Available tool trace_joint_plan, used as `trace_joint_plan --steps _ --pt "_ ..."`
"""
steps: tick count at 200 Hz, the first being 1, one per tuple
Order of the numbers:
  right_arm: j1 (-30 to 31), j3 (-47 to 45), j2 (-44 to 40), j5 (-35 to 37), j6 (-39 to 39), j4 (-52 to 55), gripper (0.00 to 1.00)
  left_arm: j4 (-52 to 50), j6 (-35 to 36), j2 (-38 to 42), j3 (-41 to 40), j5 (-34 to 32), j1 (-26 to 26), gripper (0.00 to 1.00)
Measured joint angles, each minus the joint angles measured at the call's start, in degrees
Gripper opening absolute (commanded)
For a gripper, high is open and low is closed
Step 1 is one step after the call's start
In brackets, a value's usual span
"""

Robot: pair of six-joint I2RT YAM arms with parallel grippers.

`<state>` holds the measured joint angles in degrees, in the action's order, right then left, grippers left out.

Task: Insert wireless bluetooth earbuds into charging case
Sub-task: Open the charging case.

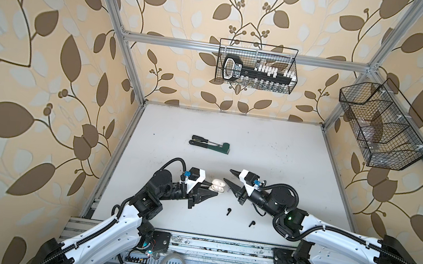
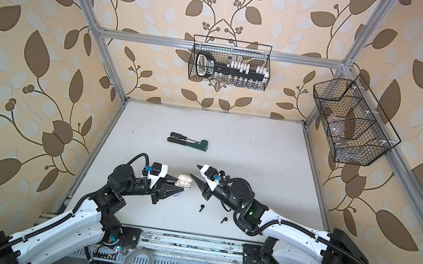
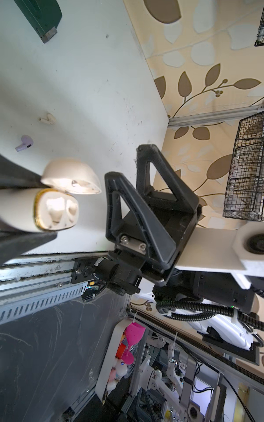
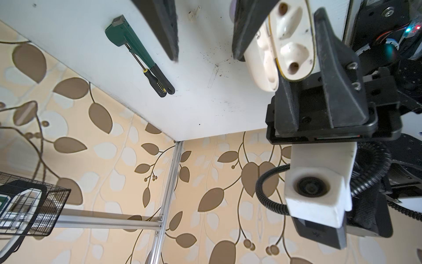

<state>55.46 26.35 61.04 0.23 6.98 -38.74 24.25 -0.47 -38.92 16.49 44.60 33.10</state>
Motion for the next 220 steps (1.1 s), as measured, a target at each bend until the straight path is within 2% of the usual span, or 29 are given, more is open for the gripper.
trace_joint_plan --steps 71,113,156,220 --pt "0.0 0.0 -2.1 1.9 -1.5 1.4 0.43 0.0 0.1 1.6 -0.1 0.0 0.0 0.0" --pt "0.0 0.0 -4.0 -1.4 -1.2 1.4 0.43 0.0 0.2 1.6 -0.4 0.0 0.0 0.0" --pt "1.8 0.0 -2.3 -3.5 0.2 1.9 0.43 0.0 0.2 1.6 -0.4 0.0 0.0 0.0" --pt "2.1 2.2 1.1 -2.4 0.5 3.3 0.41 0.0 0.2 1.6 -0.4 0.2 0.0 0.0"
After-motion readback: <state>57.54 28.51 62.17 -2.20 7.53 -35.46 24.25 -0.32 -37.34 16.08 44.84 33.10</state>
